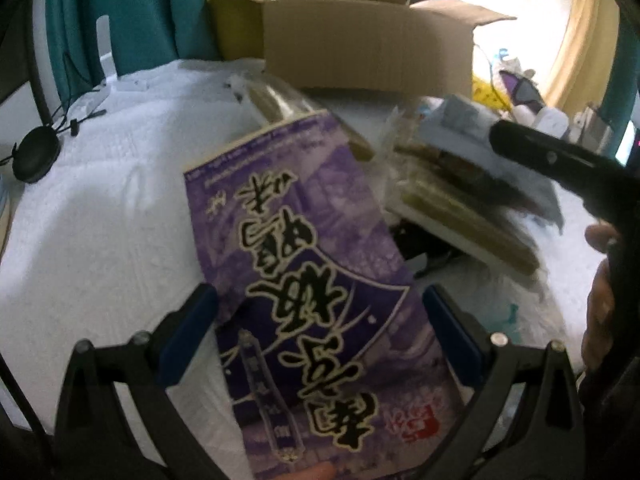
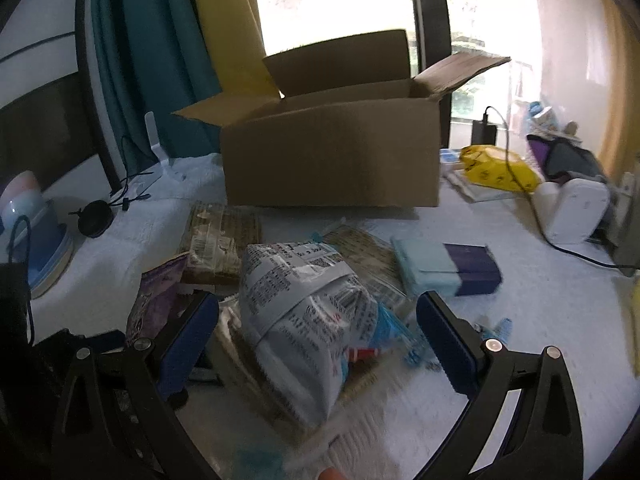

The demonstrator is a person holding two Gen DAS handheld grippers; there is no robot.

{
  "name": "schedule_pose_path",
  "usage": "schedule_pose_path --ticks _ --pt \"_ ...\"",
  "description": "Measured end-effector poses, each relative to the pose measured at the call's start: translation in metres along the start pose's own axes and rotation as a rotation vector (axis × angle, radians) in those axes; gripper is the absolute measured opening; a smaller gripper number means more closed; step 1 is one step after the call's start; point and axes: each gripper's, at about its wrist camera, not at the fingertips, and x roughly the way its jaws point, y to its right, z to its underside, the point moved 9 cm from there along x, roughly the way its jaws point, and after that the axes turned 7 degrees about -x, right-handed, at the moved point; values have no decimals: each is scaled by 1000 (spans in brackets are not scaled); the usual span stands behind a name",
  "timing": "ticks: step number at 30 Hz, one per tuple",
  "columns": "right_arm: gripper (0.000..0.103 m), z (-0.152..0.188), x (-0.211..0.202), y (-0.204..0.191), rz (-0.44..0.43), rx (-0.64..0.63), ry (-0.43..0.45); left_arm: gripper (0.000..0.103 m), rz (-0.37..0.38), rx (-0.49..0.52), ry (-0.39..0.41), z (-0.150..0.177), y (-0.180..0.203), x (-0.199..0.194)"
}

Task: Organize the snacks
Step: 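Grasp the purple snack bag with left tool while right tool grasps white-blue chip bag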

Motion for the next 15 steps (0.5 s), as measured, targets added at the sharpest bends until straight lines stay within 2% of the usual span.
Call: schedule_pose_path --ticks 5,8,15 --pt "101 8 20 5 -67 36 -38 99 -38 3 -10 0 -7 6" --pt "95 13 26 4 -118 50 -45 88 -68 12 -3 -2 -13 7" --pt "83 13 24 -1 -159 32 -23 61 -55 -7 42 -8 -12 -6"
